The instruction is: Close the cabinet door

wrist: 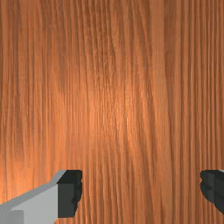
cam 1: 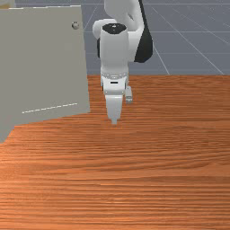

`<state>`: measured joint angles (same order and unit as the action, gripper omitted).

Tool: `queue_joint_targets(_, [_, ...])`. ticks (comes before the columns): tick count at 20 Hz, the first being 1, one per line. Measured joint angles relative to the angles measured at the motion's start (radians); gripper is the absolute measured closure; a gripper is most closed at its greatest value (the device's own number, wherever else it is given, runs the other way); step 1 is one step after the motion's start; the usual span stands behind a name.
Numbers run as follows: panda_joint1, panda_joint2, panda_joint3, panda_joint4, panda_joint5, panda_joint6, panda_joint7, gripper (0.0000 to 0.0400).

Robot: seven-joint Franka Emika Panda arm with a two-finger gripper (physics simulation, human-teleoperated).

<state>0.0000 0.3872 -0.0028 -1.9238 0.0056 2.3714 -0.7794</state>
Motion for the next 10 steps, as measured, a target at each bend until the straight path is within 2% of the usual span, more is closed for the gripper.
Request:
queue_joint_targets(1, [0.004, -0.001, -0.010, -0.005, -0.017, -0.012, 0.008, 0.0151])
queue_joint_targets(2, [0.005, -0.002, -0.023, -0.012, -0.027, -0.026, 0.032, 0.0092])
queue_joint_targets(4, [0.000, -0.005, -0.039, -0.018, -0.035, -0.040, 0.055, 0.0034])
queue_joint_targets(5, [-0.003, -0.117, -0.087, -0.123, -0.067, -0.133, 0.200, 0.0176])
queue_joint_targets(6, [0.000, -0.212, -0.124, -0.170, -0.082, -0.225, 0.356, 0.0263])
queue_joint_targets(7, [0.000, -0.272, -0.156, -0.177, -0.085, -0.296, 0.519, 0.0316])
queue_joint_targets(8, [0.002, -0.303, -0.181, -0.175, -0.081, -0.347, 0.691, 0.0349])
queue_joint_targets(10, [-0.001, -0.332, -0.235, -0.157, -0.063, -0.411, 1.021, 0.0381])
